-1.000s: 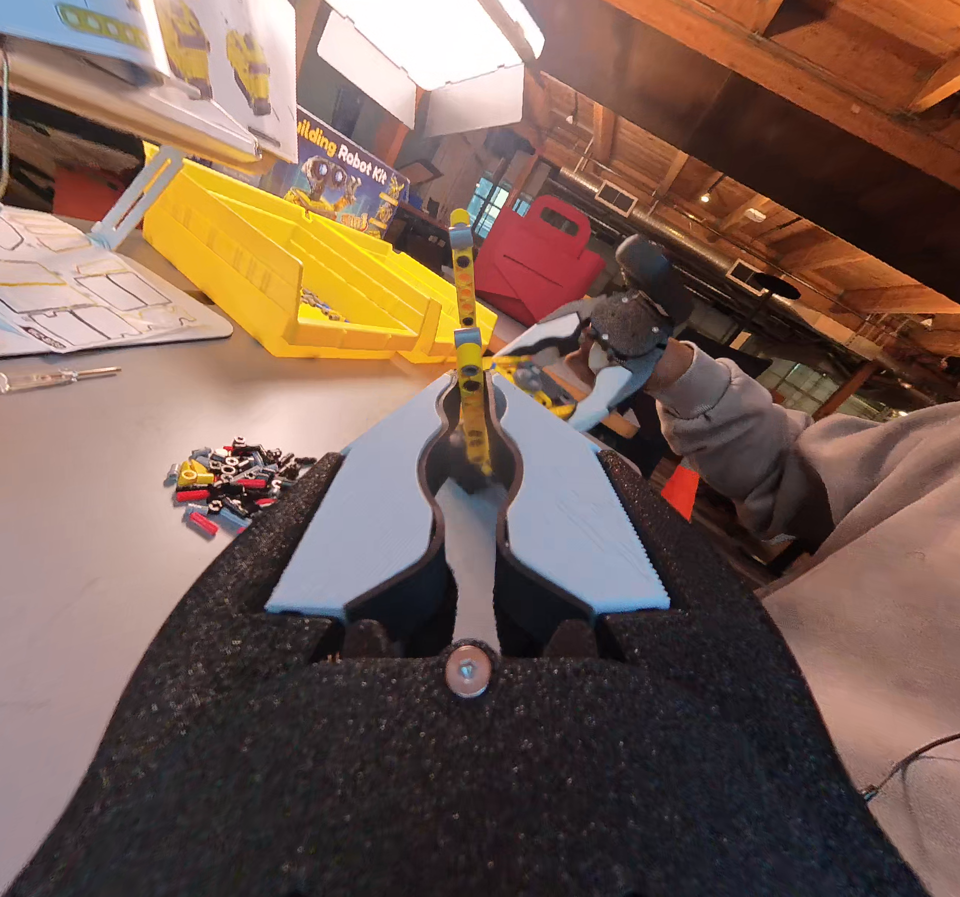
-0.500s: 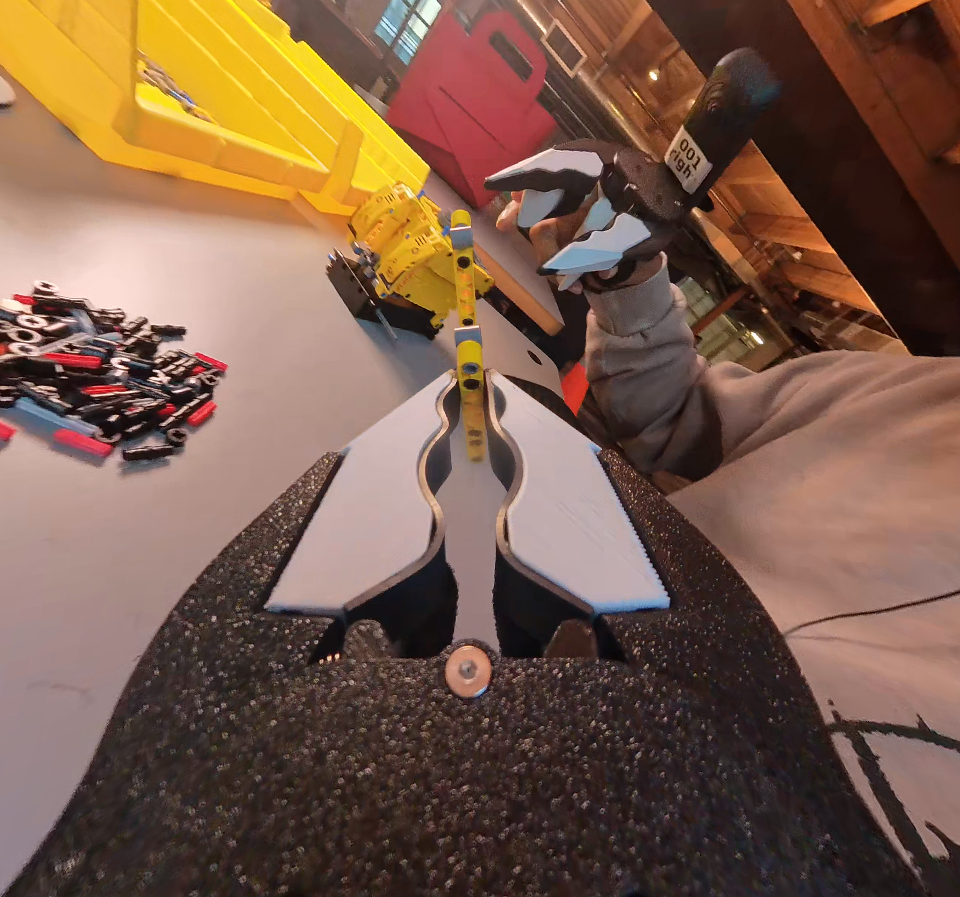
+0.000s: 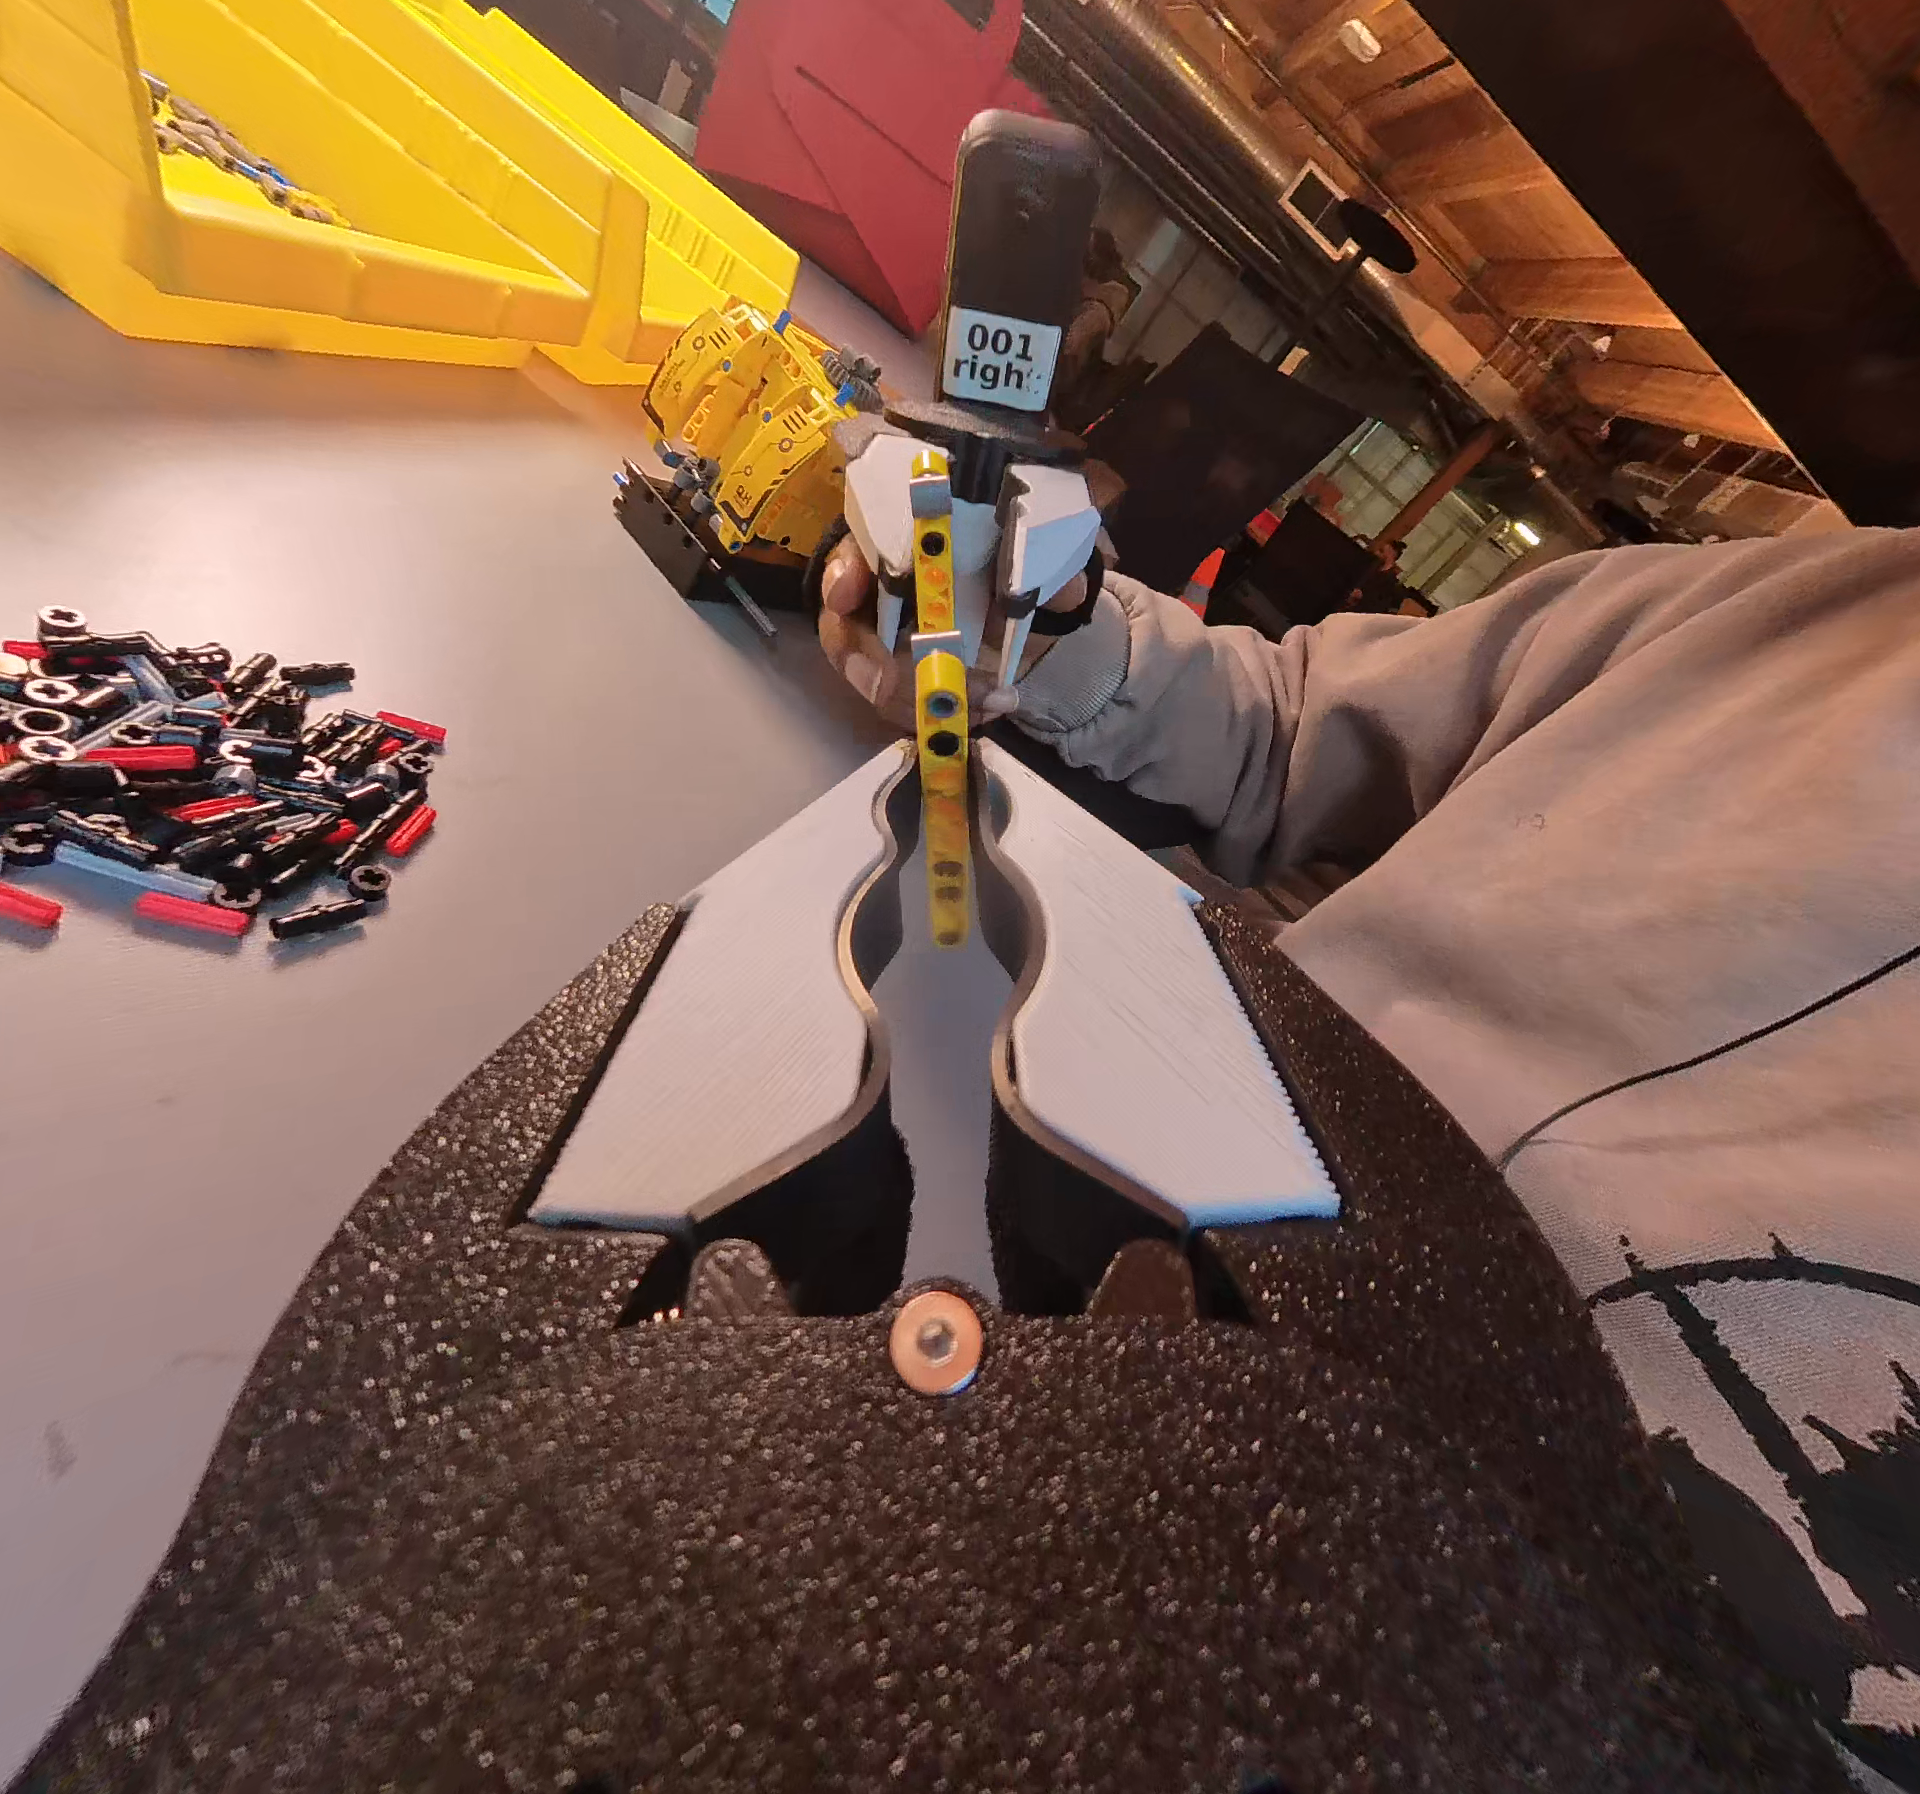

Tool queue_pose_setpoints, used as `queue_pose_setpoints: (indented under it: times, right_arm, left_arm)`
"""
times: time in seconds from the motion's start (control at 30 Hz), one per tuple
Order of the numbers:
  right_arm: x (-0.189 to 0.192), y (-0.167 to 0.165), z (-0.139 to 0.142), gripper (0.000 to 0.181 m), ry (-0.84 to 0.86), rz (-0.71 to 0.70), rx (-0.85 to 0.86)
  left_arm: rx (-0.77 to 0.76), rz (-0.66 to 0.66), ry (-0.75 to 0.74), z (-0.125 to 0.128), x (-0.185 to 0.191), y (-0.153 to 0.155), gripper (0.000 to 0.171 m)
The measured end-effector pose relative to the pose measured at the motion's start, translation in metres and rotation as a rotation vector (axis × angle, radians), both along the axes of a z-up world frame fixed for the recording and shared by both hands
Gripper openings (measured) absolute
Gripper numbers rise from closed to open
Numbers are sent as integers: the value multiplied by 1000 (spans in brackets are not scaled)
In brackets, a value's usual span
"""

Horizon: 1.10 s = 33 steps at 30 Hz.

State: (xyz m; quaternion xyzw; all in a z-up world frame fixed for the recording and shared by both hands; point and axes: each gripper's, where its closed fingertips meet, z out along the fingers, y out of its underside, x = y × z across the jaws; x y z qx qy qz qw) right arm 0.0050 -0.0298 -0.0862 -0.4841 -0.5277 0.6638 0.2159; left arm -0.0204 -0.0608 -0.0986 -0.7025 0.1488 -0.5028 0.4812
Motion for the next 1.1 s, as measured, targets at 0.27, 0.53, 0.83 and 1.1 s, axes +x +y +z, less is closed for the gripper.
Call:
queue_pose_setpoints:
  times: [0.27, 0.53, 0.83, 1.1]
  right_arm:
    - [3, -19, -10, 10, 77, -42, 255]
    - [6, -30, -7, 8, 151, -32, 385]
    - [14, -9, 13, 29, 163, -119, 433]
    - [11, -46, -15, 27, 86, 29, 549]
  left_arm:
    - [88, -4, 58, 6, 4, -5, 8]
    - [209, -26, 144, 9, 7, -14, 9]
    - [300, -10, 372, -9, 18, -14, 7]
    - [359, -77, 526, -30, 47, -21, 6]
